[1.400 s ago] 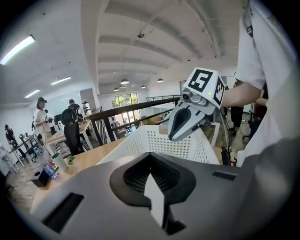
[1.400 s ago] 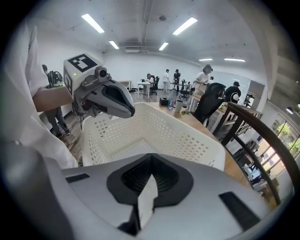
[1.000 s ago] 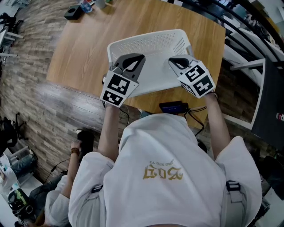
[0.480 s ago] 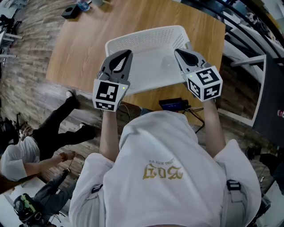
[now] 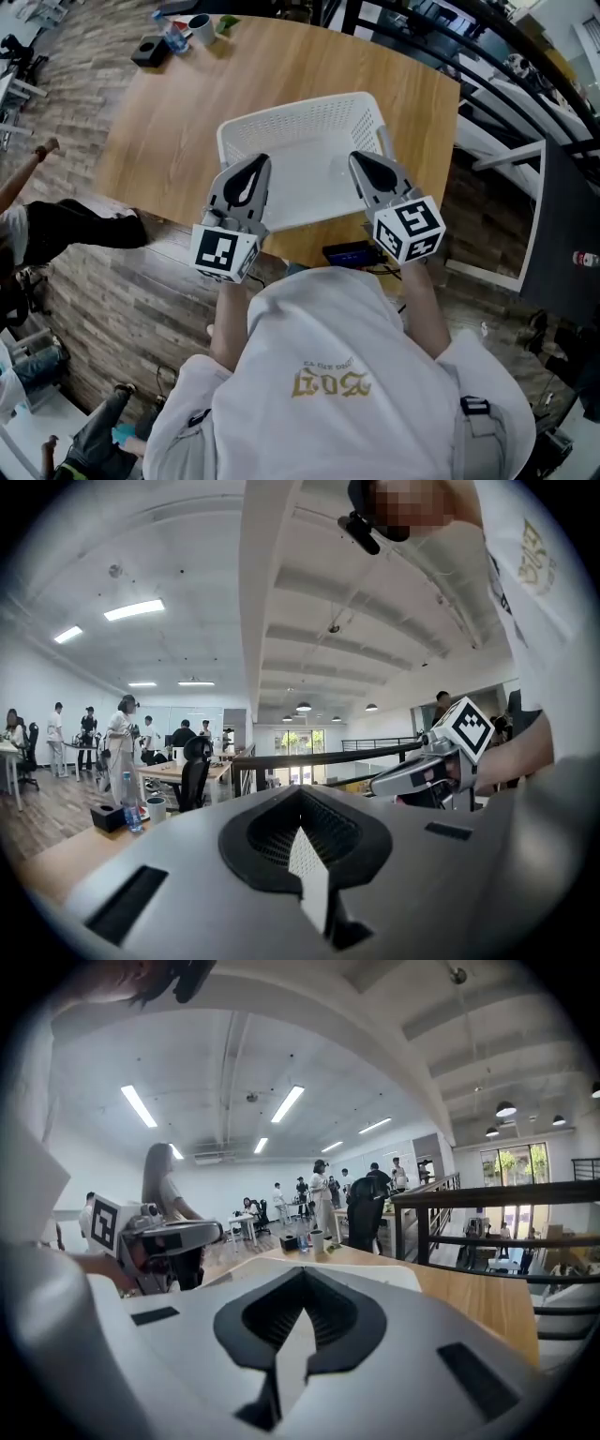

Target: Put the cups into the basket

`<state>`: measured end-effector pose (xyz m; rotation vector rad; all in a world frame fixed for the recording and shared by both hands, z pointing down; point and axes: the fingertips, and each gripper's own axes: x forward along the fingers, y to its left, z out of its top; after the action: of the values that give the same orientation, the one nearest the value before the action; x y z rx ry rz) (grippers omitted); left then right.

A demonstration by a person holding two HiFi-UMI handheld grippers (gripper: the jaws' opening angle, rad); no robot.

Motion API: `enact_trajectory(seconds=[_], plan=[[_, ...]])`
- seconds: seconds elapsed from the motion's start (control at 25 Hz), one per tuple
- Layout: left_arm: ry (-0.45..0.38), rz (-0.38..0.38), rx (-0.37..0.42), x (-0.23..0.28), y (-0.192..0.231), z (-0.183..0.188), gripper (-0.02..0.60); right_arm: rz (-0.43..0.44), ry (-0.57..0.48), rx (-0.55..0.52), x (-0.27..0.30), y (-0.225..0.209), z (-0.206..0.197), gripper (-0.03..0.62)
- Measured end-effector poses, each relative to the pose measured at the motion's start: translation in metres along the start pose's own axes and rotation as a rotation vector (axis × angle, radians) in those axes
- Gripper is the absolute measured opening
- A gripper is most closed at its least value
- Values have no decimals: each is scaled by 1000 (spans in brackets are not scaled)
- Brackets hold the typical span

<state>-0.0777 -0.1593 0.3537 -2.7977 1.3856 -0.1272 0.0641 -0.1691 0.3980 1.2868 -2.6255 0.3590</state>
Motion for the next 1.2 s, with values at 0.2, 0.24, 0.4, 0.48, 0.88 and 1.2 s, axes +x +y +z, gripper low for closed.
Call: enact_trajectory(seconds=[0.2, 0.24, 0.4, 0.48, 0.88, 1.2], plan=[[12, 52, 5, -9, -4, -1, 6, 1, -77, 36, -11, 12, 11, 11], [3, 67, 16, -10, -2, -1, 6, -4, -92, 23, -12, 13, 14, 11], [-26, 101, 20, -13, 2, 1, 6, -23, -135, 4, -14, 11, 24, 11], [-28, 102, 17, -15, 2, 2, 6, -29, -141, 14, -16, 11, 26, 11], [-25, 102, 8, -16, 1, 3, 6, -27, -139, -24, -16, 23, 26, 9], [-21, 104, 17, -20, -1, 4, 6, -60, -147, -13, -19, 19, 28, 10]])
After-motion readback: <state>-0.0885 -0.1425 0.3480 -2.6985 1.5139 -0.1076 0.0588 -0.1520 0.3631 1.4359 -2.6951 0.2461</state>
